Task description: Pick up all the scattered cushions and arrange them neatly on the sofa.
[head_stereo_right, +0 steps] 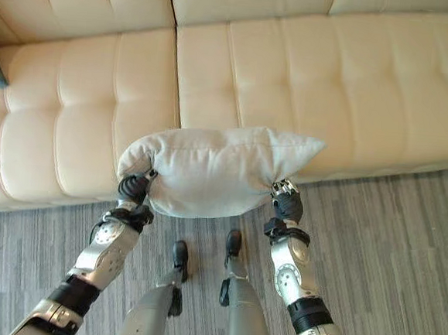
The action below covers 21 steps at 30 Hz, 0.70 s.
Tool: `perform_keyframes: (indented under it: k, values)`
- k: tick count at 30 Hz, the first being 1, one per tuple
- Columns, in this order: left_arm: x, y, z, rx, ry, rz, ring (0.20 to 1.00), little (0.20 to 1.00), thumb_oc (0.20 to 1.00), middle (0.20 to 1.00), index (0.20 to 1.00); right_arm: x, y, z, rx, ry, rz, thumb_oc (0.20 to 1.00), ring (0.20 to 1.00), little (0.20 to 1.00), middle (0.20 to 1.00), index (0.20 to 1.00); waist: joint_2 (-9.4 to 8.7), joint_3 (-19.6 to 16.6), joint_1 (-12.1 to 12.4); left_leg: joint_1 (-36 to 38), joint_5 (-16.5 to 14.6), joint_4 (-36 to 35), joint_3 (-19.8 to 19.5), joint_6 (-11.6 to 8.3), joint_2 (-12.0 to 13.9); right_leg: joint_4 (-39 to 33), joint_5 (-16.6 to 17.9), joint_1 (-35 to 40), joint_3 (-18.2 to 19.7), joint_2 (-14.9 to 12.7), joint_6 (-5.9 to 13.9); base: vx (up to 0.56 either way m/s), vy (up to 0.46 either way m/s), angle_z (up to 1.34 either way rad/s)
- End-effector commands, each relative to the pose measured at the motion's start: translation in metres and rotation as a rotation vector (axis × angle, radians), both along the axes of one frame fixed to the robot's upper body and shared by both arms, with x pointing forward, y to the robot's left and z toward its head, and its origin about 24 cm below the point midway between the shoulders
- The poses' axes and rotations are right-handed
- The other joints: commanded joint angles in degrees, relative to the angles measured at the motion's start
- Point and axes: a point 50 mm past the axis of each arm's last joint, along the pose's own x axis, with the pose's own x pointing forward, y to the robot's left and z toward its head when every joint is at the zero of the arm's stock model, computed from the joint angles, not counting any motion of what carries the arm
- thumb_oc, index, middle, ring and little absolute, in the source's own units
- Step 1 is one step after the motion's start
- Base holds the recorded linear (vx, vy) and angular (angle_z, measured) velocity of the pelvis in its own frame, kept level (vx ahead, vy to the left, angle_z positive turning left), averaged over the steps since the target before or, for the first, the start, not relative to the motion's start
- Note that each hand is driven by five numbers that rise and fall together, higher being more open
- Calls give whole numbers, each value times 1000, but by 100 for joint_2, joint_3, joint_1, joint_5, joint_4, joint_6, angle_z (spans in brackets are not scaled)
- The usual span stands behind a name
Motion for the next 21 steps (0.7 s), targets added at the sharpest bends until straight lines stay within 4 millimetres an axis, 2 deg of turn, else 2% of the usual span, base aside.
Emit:
perform_keyframes:
  k: [1, 3, 4, 12, 16, 18, 20, 21]
  values:
    - [-10, -30, 16, 30, -132, -195, 200, 200, 200, 200, 200, -8, 36, 17, -28, -134, 185, 200, 200, 200, 200, 200, -32, -663, 141, 597, -115, -347, -2, -337, 91, -56, -713, 733, 41, -181, 700, 87, 75, 1]
    - [-15, -25, 9, 25, -104, -189, 200, 200, 200, 200, 200, -12, 34, 11, -28, -115, 188, 200, 200, 200, 200, 200, -38, -703, 152, 743, -147, -347, -2, -342, 95, -146, -715, 935, 6, -182, 705, 90, 65, 6]
    - [-25, -18, -5, 31, -52, -185, 200, 200, 200, 200, 200, -19, 31, 2, -33, -78, 190, 200, 200, 200, 200, 200, -47, -843, 180, 970, -234, -347, -2, -339, 84, -293, -729, 1237, -8, -164, 718, 74, 31, 11]
    - [-52, 5, -29, 49, 50, -143, 200, 200, 200, 200, 200, -44, 23, -17, -84, -13, 221, 200, 200, 200, 200, 200, -87, -1227, 298, 1555, -456, -347, 35, -345, 88, -558, -813, 1941, -59, -153, 743, 85, 16, 4]
    - [-60, 5, -32, 68, 68, -147, 200, 200, 200, 200, 200, -55, 16, -19, -132, -4, 202, 200, 200, 200, 200, 200, -78, -1269, 285, 1751, -489, -347, -44, -346, 145, -546, -936, 2193, -58, -96, 622, 48, -70, 1]
    - [-62, 6, -33, 70, 74, -134, 200, 200, 200, 200, 200, -58, 12, -19, -170, 5, 185, 200, 200, 200, 200, 200, -79, -1168, 274, 1825, -425, -347, -115, -343, 234, -207, -1165, 2144, 49, -3, 489, 10, -166, 14]
    - [-62, 8, -32, 65, 72, -121, 200, 200, 200, 200, 200, -58, 9, -19, -185, 8, 175, 200, 200, 200, 200, 200, -90, -1124, 285, 1865, -346, -347, -137, -343, 275, -121, -1239, 2143, 72, 43, 434, 15, -178, 5]
    - [-63, 9, -33, 58, 76, -110, 200, 200, 200, 200, 200, -58, 7, -18, -200, 6, 165, 200, 200, 200, 200, 200, -130, -1061, 302, 1808, -312, -90, -168, -344, 330, -34, -1314, 2142, 77, 90, 372, 19, -287, 2]
